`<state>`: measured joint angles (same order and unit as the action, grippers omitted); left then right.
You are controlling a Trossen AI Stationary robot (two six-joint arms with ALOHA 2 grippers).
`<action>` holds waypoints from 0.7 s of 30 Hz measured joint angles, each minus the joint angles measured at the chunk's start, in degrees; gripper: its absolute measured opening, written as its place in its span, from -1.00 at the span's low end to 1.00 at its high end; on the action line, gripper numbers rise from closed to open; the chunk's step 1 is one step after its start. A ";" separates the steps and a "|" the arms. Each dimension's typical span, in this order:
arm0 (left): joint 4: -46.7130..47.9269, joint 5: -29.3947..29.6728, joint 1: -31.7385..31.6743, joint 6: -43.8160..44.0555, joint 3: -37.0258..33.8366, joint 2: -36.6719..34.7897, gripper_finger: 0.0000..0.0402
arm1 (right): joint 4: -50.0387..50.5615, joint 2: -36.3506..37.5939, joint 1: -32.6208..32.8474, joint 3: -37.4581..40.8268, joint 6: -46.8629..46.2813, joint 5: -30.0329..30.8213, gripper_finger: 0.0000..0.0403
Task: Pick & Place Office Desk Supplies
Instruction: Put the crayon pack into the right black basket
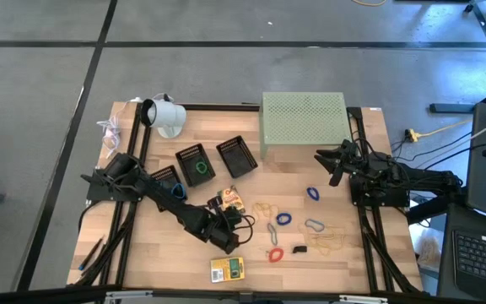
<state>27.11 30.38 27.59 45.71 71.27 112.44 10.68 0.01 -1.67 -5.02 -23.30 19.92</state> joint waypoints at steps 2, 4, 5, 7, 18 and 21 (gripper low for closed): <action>-0.01 -0.76 0.02 -0.01 0.04 0.00 -0.83 | -0.01 0.00 0.00 0.00 -0.01 0.01 -0.35; -0.19 -1.32 0.02 -1.20 0.04 0.22 -0.74 | -0.01 0.00 0.00 0.00 -0.01 0.02 -0.35; -0.21 -1.74 0.02 -2.29 0.06 0.33 -0.69 | 0.01 0.00 0.00 0.00 0.01 0.02 -0.35; -0.27 -2.37 0.07 -4.68 0.06 0.72 -0.58 | -0.01 0.00 0.00 0.00 0.00 0.02 -0.35; 1.70 3.81 -0.80 -16.56 0.12 2.49 -0.28 | -0.01 0.00 0.00 0.00 -0.01 0.15 -0.35; 1.33 4.54 -1.25 -17.90 0.14 2.72 -0.28 | -0.01 0.00 0.00 0.00 -0.01 0.15 -0.35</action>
<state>28.44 34.92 26.35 27.82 71.41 115.16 10.68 0.01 -1.67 -5.02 -23.31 20.08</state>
